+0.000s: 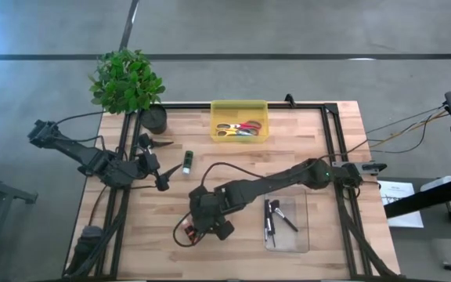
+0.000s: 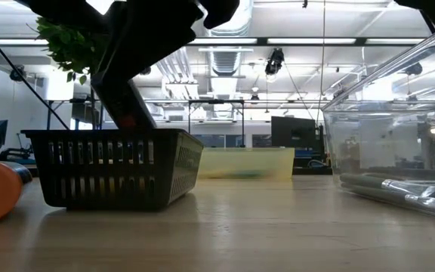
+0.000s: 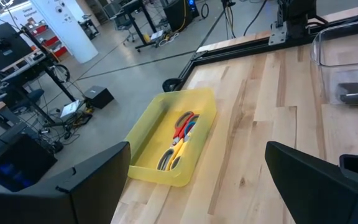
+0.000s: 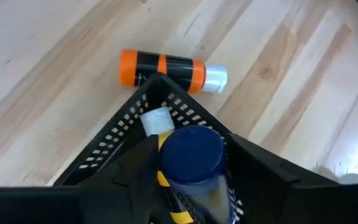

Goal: Pick & Place Paint Supplies
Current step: Put the blue paint bottle into the black bin, then put the green paint bottle into the black bin

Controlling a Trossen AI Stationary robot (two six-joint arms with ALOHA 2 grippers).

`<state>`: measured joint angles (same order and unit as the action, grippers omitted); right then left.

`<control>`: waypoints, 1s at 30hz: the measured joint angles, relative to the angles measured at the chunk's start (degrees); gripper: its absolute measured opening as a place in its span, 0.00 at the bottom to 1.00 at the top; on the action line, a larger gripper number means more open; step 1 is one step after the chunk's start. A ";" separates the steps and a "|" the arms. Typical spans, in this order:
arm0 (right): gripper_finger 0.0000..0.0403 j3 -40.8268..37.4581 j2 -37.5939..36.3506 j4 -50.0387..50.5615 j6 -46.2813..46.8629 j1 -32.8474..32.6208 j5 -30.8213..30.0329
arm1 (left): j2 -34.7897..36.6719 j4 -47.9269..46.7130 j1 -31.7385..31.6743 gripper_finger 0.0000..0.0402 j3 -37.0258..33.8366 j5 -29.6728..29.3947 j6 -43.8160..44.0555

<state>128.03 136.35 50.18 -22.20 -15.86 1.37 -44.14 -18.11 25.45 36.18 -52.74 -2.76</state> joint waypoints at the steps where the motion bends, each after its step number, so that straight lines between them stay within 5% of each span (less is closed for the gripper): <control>1: 0.48 0.00 0.00 0.19 0.33 0.00 -0.01 | 0.00 0.00 0.00 0.94 0.00 0.06 0.00; 9: 0.65 0.00 -0.19 0.42 -0.51 -0.95 -2.57 | 0.00 -0.18 -0.02 0.94 -0.83 0.05 -0.20; 21: 0.66 0.00 -4.38 4.28 10.03 -5.27 -3.07 | -1.05 -0.22 -1.51 0.94 -1.03 0.09 2.64; 26: 0.66 -0.19 -4.76 7.20 15.36 -8.06 -4.31 | -5.77 -0.15 -6.87 0.94 -1.84 2.80 4.86; 30: 0.66 -0.75 -4.76 10.45 19.81 -10.40 -9.30 | -11.30 -0.60 -15.27 0.94 -0.78 8.60 15.10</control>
<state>127.27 131.59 60.63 -2.39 -26.26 -7.93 -55.44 -18.71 10.18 35.40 -44.14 12.33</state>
